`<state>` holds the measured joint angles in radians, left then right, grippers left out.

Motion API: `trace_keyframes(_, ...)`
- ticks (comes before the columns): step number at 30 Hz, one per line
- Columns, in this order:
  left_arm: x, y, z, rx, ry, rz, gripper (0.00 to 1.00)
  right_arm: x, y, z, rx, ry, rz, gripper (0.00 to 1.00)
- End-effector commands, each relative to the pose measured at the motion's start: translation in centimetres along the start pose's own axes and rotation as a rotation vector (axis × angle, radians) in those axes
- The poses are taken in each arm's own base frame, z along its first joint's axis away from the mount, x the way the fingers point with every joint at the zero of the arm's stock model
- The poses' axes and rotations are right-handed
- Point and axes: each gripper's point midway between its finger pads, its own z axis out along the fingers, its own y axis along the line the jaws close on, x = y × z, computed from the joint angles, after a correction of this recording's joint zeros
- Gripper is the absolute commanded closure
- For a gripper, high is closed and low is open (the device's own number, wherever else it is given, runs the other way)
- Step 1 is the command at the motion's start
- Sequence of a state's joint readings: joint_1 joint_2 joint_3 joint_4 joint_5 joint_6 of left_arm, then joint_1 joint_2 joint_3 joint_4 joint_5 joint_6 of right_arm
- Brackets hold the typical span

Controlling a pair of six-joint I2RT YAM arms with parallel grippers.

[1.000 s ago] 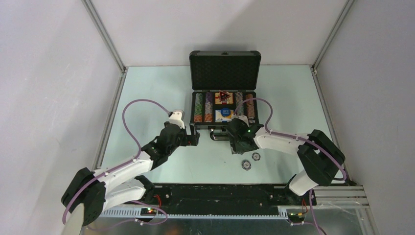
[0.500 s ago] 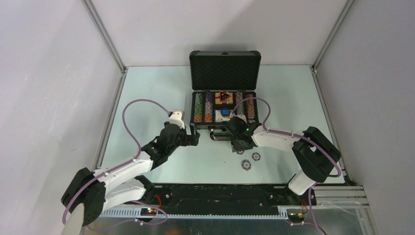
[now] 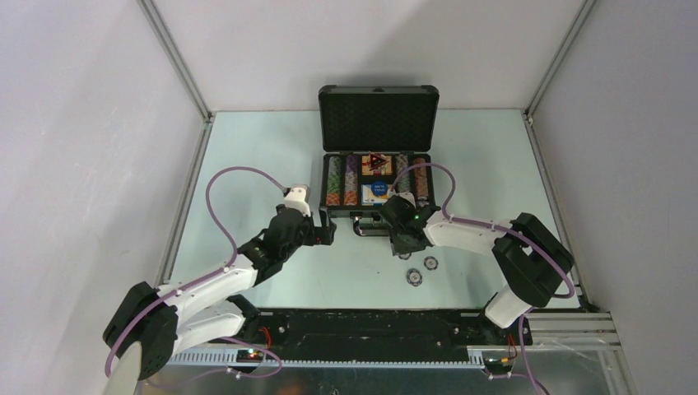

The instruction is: Pack up texas hold em set

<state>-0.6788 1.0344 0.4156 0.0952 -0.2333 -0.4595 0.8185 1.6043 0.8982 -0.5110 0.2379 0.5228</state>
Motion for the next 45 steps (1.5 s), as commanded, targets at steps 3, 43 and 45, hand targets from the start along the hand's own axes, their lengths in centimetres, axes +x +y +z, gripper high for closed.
trace_keyframes(3, -2.5, -1.2, 0.1, 0.023, -0.063, 0.011, 0.02, -2.7, 0.1, -2.3, -0.002, -0.087, 0.01, 0.55)
trace_keyframes(43, -2.5, -1.3, 0.2, 0.026, -0.059, 0.012, 0.02, 4.7, -0.9, -6.8, -0.021, -0.049, 0.048, 0.54)
trace_keyframes(45, -2.5, -1.3, 0.1, 0.027, -0.06, 0.013, 0.02, 4.9, -0.8, -6.7, -0.023, -0.045, 0.05, 0.54)
